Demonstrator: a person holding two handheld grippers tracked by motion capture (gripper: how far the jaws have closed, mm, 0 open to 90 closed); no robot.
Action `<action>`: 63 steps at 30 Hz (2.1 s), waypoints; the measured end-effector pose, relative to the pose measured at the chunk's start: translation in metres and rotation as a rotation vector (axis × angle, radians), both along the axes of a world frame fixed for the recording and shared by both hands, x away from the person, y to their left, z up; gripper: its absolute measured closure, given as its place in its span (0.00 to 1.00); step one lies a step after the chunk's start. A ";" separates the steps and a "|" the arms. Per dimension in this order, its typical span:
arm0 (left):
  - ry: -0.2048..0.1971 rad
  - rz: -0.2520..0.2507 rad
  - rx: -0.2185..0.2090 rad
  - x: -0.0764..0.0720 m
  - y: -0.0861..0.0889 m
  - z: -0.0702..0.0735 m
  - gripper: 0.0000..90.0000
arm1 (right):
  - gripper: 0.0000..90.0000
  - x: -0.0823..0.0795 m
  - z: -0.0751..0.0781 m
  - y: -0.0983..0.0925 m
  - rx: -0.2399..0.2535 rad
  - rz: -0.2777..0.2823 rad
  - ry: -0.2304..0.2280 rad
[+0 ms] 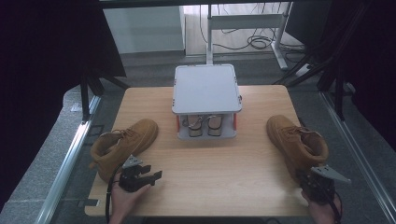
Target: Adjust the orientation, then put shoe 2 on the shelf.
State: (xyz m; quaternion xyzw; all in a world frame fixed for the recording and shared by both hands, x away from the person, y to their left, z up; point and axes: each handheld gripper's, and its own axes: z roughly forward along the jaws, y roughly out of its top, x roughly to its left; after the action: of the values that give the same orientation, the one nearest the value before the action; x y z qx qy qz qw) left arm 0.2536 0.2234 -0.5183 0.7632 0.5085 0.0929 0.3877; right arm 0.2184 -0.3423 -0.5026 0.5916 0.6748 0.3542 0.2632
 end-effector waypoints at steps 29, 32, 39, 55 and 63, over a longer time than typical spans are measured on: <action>0.000 0.012 -0.002 0.001 0.004 0.000 0.44 | 1.00 -0.003 -0.003 -0.035 0.049 -0.107 -0.030; 0.000 0.012 0.000 0.001 0.004 0.000 0.44 | 1.00 -0.004 -0.001 -0.031 0.043 -0.093 -0.039; -0.001 0.003 0.002 0.000 0.001 0.000 0.44 | 1.00 0.002 0.003 0.010 0.044 0.046 -0.044; -0.050 -0.017 0.002 -0.007 -0.001 0.013 0.45 | 0.94 0.010 -0.001 0.048 0.128 0.229 -0.035; -0.109 -0.013 0.021 -0.013 0.001 0.037 0.42 | 0.79 0.019 -0.003 0.066 0.122 0.314 -0.009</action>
State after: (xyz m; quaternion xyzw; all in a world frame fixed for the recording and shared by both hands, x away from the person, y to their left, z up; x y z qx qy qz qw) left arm 0.2405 0.2240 -0.4811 0.7643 0.4807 0.1372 0.4074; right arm 0.2375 -0.2766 -0.5058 0.4921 0.7350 0.4339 0.1712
